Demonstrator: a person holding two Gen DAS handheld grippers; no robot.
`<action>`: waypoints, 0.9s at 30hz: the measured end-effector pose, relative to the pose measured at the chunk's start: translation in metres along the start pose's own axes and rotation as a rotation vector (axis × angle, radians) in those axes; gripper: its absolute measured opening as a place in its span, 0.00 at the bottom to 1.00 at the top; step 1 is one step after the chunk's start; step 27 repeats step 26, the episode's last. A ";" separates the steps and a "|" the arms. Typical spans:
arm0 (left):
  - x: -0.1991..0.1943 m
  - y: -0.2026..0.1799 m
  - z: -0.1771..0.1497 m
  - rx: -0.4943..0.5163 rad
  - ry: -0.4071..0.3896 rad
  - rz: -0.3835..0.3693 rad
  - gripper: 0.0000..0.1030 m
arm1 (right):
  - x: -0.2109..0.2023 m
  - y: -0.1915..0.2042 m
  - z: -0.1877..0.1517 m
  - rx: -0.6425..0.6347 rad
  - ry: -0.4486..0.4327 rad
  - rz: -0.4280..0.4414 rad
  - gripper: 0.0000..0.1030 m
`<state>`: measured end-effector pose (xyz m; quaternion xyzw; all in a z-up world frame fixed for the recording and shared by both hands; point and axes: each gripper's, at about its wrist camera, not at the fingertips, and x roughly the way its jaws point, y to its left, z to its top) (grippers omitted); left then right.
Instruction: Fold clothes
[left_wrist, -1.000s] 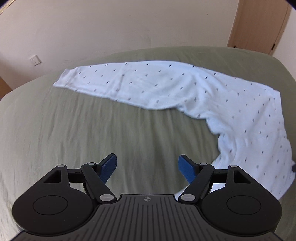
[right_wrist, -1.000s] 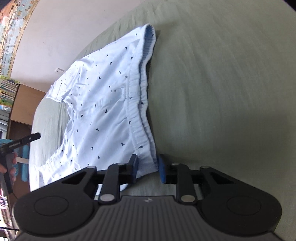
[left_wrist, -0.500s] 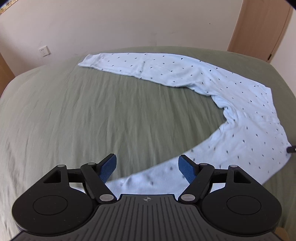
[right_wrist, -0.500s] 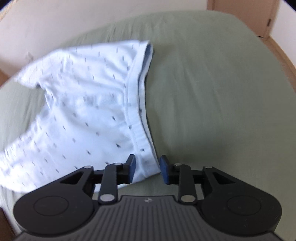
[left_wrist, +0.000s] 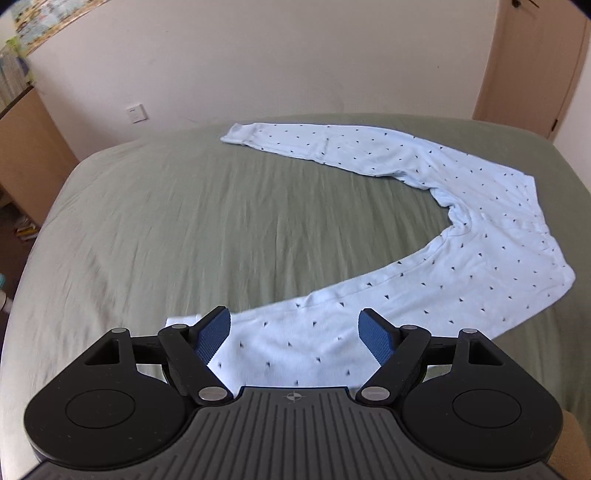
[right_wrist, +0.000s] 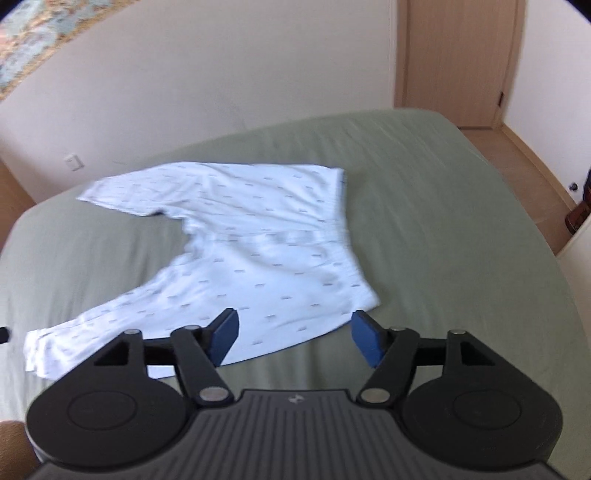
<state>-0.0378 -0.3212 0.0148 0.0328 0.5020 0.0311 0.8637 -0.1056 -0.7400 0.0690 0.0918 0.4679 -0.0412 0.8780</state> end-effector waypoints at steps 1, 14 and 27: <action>-0.005 0.000 -0.003 -0.007 -0.004 -0.020 0.75 | -0.009 0.012 -0.004 -0.011 -0.009 0.006 0.73; -0.030 0.008 -0.031 0.006 0.018 0.005 0.76 | -0.039 0.081 -0.011 -0.025 -0.005 0.013 0.82; -0.026 0.025 -0.036 -0.006 0.040 0.026 0.76 | -0.032 0.094 -0.013 -0.023 0.009 0.015 0.82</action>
